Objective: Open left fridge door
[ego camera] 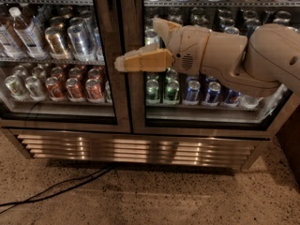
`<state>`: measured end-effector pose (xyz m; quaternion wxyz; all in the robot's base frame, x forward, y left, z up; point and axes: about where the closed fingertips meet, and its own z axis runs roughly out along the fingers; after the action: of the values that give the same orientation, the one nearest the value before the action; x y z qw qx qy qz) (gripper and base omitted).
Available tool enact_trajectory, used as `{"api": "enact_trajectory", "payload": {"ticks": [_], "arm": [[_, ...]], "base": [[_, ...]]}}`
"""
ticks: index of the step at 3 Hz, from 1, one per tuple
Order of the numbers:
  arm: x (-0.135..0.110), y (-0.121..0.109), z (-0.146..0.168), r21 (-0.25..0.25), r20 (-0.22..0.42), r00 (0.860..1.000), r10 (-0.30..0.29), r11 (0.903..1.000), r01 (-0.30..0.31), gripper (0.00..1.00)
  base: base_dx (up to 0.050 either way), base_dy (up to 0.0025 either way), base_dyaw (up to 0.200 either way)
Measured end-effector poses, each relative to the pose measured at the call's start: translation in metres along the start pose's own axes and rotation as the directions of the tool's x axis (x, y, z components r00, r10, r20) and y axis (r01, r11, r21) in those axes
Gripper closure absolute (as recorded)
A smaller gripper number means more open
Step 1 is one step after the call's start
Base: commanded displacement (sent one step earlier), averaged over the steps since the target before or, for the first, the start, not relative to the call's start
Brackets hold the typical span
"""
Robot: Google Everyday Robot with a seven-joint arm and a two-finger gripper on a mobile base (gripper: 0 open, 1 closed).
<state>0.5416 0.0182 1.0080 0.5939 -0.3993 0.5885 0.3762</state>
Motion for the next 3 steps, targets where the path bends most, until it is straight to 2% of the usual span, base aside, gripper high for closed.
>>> {"api": "enact_trajectory", "payload": {"ticks": [1, 2, 3], "arm": [[0.0, 0.0, 0.0, 0.0, 0.0, 1.0, 0.0, 1.0, 0.0, 0.0], [0.0, 0.0, 0.0, 0.0, 0.0, 1.0, 0.0, 1.0, 0.0, 0.0], [0.0, 0.0, 0.0, 0.0, 0.0, 1.0, 0.0, 1.0, 0.0, 0.0]], "base": [[0.0, -0.00005, 0.191], [0.049, 0.0001, -0.003], [0.046, -0.00181, -0.081]]}}
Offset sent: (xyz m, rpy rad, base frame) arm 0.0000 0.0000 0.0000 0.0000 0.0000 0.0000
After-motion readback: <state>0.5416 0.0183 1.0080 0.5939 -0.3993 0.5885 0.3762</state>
